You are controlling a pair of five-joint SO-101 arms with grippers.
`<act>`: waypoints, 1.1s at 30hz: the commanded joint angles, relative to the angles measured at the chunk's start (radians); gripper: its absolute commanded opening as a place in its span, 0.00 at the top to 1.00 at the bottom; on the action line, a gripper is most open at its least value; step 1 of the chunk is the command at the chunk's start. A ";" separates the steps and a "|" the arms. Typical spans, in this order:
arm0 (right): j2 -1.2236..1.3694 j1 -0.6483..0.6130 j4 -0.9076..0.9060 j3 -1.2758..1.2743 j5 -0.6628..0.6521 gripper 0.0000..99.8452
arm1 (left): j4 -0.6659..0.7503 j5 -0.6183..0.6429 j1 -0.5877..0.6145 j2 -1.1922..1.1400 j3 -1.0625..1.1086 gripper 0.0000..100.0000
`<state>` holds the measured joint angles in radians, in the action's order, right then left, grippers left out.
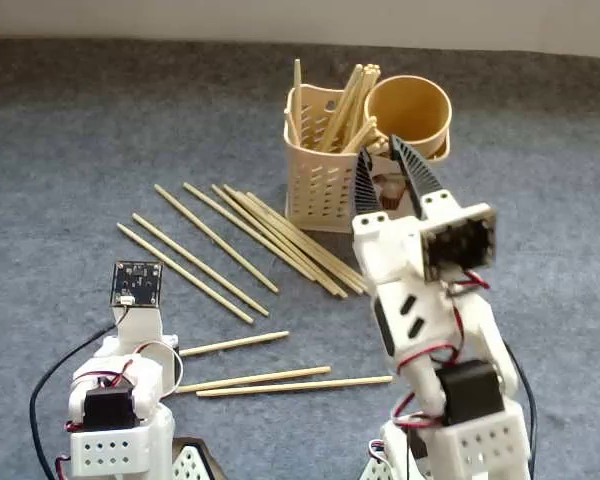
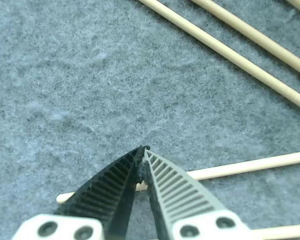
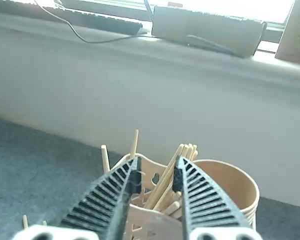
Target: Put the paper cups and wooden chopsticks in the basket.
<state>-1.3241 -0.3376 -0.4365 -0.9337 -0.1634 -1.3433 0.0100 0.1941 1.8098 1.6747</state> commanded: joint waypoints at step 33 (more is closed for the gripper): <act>-0.509 0.237 -0.269 -0.630 -0.012 0.88 | -0.123 -0.845 -0.019 -0.372 -0.786 0.99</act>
<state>-1.8213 -0.1227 -0.7050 -1.5689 -0.1649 -1.4032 -0.7679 0.1834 1.6732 1.0641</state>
